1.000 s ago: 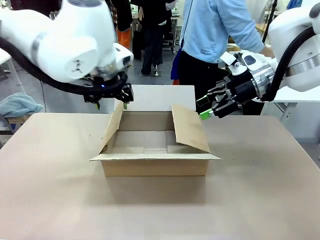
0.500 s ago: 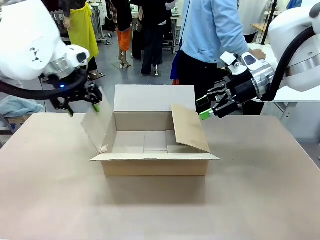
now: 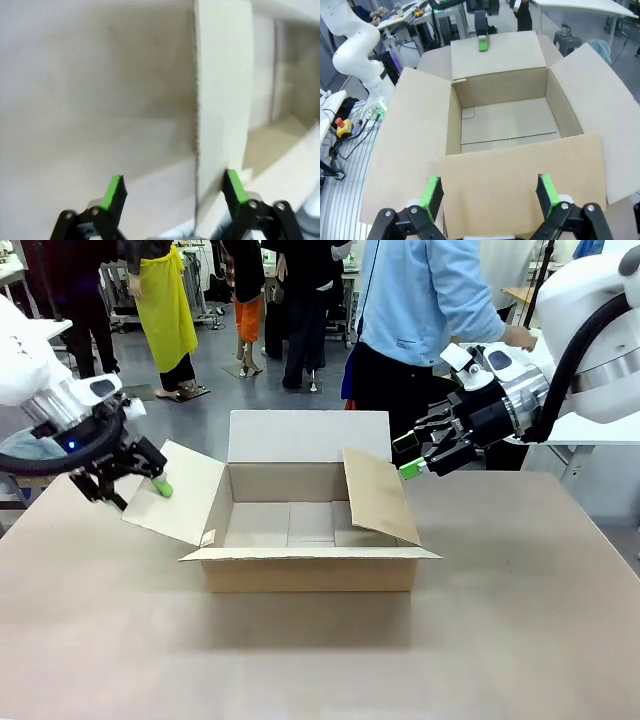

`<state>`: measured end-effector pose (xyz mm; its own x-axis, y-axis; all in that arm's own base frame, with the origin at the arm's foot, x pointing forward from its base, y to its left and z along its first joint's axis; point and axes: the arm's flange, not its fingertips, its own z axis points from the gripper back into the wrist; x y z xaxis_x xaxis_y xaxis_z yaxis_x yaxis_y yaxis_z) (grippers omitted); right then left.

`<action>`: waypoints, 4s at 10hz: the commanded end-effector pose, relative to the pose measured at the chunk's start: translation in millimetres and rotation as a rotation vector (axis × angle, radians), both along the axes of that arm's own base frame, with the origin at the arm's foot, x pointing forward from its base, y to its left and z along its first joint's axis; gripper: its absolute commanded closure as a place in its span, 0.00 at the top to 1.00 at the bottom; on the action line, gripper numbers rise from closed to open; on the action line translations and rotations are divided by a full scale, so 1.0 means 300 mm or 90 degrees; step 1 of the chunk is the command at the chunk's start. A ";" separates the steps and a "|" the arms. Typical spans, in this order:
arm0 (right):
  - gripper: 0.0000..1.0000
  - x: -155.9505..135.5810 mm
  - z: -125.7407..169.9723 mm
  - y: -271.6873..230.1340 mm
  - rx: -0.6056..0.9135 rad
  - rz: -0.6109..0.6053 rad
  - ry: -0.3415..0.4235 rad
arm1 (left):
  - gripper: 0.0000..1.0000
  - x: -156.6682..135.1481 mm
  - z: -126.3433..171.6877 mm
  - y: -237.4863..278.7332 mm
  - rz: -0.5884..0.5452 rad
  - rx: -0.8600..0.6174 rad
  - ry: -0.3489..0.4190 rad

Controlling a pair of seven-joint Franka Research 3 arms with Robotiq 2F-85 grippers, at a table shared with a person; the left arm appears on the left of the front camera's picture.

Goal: Pack the gift set into the box.
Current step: Place both hands on the side flaps of the Package Box and spread them outward.

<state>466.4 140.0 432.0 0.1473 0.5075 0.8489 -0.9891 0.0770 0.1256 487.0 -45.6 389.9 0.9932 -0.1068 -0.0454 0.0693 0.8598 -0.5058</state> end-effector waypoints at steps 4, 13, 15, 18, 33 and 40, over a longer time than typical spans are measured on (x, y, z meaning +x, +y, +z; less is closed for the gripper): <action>1.00 0.026 0.046 0.069 -0.102 -0.032 0.056 | 1.00 0.000 0.000 0.000 0.000 0.000 0.000; 1.00 -0.091 0.193 0.338 -0.386 -0.414 0.161 | 1.00 0.000 0.000 0.000 0.000 0.000 0.000; 1.00 0.034 0.082 0.476 -0.406 -0.708 0.317 | 1.00 0.000 0.000 0.000 0.000 0.000 0.000; 1.00 0.036 0.124 0.701 -0.428 -0.836 0.322 | 1.00 0.000 0.000 0.000 0.000 0.000 0.000; 1.00 0.111 0.113 0.453 -0.511 -1.041 0.282 | 1.00 0.000 0.000 0.000 0.000 0.000 0.000; 1.00 0.104 -0.024 -0.156 -0.238 -0.847 0.507 | 1.00 0.000 0.000 0.000 0.000 0.000 0.000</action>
